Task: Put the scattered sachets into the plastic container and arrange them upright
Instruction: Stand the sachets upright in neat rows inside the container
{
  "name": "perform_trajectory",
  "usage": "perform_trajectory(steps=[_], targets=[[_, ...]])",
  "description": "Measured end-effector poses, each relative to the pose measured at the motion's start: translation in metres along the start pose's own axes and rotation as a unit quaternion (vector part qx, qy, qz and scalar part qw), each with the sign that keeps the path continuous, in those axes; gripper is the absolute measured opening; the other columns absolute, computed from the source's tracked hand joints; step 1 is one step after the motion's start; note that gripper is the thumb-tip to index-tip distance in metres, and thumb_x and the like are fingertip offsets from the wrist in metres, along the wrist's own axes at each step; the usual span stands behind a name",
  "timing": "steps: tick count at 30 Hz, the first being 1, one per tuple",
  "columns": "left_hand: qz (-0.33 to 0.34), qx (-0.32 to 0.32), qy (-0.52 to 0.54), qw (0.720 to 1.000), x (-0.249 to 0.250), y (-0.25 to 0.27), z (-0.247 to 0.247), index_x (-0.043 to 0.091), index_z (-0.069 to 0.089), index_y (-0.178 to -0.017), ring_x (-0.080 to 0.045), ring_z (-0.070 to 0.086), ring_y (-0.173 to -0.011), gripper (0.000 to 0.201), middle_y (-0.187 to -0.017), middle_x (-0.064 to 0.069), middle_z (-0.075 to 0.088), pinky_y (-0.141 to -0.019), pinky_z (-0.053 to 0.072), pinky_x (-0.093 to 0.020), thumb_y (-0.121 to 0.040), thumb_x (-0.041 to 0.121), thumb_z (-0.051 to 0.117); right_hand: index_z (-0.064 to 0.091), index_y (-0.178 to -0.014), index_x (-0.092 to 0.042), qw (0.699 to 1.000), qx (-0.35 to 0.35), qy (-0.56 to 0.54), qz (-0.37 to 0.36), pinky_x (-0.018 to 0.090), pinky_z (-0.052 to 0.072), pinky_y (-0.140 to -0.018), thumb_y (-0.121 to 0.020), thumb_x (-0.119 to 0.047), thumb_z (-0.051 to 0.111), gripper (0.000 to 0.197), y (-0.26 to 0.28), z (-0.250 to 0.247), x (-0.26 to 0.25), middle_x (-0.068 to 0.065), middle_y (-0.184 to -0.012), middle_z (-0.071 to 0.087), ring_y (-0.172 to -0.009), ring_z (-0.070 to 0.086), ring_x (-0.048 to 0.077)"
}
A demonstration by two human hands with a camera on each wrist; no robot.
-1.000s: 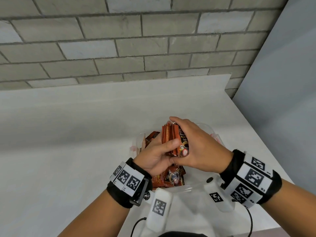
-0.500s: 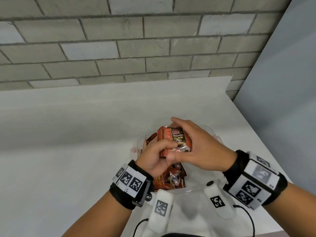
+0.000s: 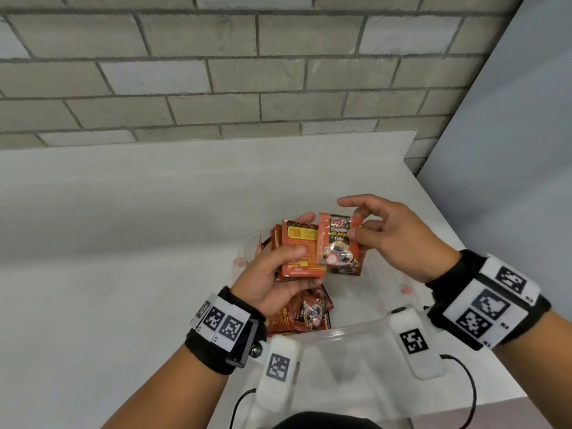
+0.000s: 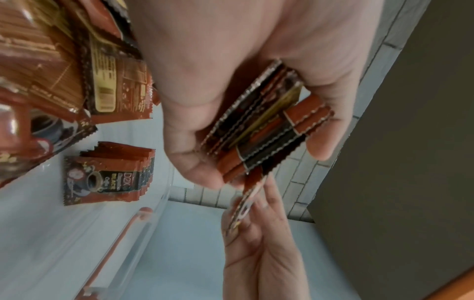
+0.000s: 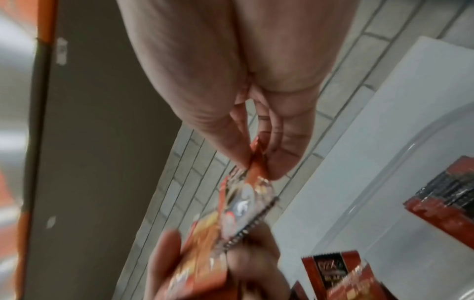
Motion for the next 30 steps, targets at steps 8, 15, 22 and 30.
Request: perform_trajectory(steps=[8, 15, 22, 30], targets=[[0.054, 0.055, 0.056, 0.995, 0.014, 0.023, -0.037, 0.022, 0.063, -0.125, -0.025, 0.067, -0.084, 0.084, -0.100, -0.013, 0.067, -0.066, 0.055, -0.036, -0.047, 0.028, 0.093, 0.056, -0.083, -0.019, 0.939, -0.036, 0.329, 0.094, 0.012, 0.038, -0.055, -0.085, -0.002, 0.053, 0.017, -0.007, -0.021, 0.039, -0.003, -0.087, 0.062, -0.069, 0.054, 0.008], [0.073, 0.051, 0.046, 0.995, 0.018, 0.035, -0.045, 0.021, 0.058, -0.129, -0.025, 0.065, -0.085, 0.081, -0.100, -0.012, 0.067, -0.066, 0.053, -0.036, -0.055, 0.032, 0.090, 0.056, -0.074, -0.020, 0.877, -0.098, 0.456, 0.116, 0.020, 0.038, -0.056, -0.082, -0.011, 0.065, 0.015, -0.023, -0.004, 0.055, -0.003, -0.078, 0.059, -0.074, 0.055, 0.017], [0.080, 0.050, 0.041, 0.995, 0.017, 0.043, -0.049, 0.021, 0.063, -0.124, -0.024, 0.063, -0.081, 0.074, -0.098, -0.011, 0.067, -0.068, 0.051, -0.036, -0.056, 0.034, 0.089, 0.056, -0.078, -0.021, 0.820, -0.110, 0.547, 0.127, 0.020, 0.034, -0.052, -0.083, -0.011, 0.060, 0.013, -0.039, 0.001, 0.061, 0.004, -0.092, 0.061, -0.079, 0.057, 0.021], [0.077, 0.042, 0.036, 0.996, 0.016, 0.045, -0.047, 0.021, 0.064, -0.123, -0.025, 0.064, -0.078, 0.072, -0.099, -0.011, 0.067, -0.070, 0.052, -0.037, -0.057, 0.034, 0.089, 0.065, -0.097, -0.009, 0.733, -0.160, 0.652, 0.110, 0.021, 0.034, -0.049, -0.085, -0.009, 0.059, 0.013, -0.047, 0.013, 0.065, 0.007, -0.095, 0.062, -0.072, 0.055, 0.022]])
Point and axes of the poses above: each hand's wrist, its own y-axis away from the middle knuckle, its own z-axis out of the palm, x = y × z, the point moved 3 cm from there along -y, towards the middle knuckle
